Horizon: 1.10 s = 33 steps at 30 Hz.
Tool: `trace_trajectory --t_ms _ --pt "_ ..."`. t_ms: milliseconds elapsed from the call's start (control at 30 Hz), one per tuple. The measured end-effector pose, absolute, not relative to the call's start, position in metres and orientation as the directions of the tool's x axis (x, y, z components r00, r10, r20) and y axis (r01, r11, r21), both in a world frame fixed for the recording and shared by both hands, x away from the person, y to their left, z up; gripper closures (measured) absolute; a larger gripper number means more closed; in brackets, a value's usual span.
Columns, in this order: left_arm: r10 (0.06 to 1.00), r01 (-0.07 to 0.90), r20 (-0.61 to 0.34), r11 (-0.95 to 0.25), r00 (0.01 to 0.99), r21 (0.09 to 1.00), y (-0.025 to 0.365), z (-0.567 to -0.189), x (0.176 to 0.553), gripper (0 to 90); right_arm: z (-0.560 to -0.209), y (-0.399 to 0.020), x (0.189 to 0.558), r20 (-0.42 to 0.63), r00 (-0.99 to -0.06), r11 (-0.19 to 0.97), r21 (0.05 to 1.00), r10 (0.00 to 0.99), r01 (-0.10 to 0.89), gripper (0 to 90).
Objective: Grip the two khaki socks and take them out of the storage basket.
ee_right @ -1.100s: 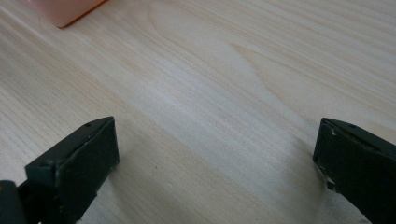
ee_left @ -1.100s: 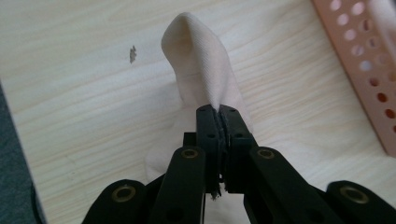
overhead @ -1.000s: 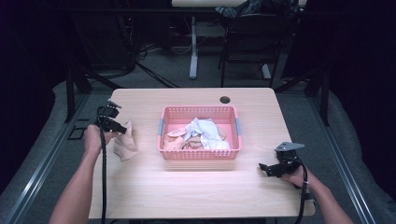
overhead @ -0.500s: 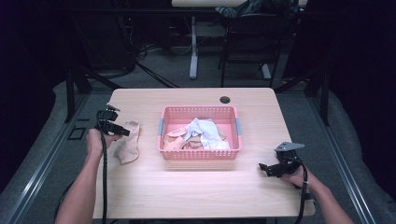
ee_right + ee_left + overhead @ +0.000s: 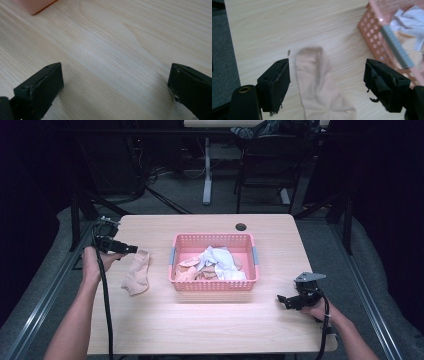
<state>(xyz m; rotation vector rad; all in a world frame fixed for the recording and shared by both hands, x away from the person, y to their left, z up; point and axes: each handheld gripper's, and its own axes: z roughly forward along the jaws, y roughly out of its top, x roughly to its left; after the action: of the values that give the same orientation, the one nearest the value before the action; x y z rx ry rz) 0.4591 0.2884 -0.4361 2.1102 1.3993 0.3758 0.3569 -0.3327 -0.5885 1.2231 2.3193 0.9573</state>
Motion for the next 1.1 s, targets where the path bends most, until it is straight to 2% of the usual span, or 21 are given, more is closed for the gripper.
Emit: trace_trajectory --t_ms 267,500,767,1100 --pt "0.875 0.674 -0.015 -0.361 0.483 0.644 0.259 -0.412 0.451 16.0 -0.589 -0.333 0.357 0.007 -0.568 0.4 0.703 0.823 0.588 0.0" --pt "0.845 0.635 -0.013 -0.391 0.535 0.666 0.232 -0.402 0.453 15.1 -0.588 -0.333 0.357 0.001 -0.565 0.402 0.702 0.825 0.588 0.0" --pt "0.8 0.61 -0.031 -0.431 0.599 0.665 0.197 -0.408 0.46 14.4 -0.589 -0.333 0.357 0.007 -0.569 0.401 0.703 0.822 0.587 0.0" --pt "0.698 0.572 -0.033 -0.558 0.716 0.602 0.15 -0.43 0.464 6.1 -0.589 -0.333 0.357 0.007 -0.57 0.401 0.703 0.822 0.587 0.0"
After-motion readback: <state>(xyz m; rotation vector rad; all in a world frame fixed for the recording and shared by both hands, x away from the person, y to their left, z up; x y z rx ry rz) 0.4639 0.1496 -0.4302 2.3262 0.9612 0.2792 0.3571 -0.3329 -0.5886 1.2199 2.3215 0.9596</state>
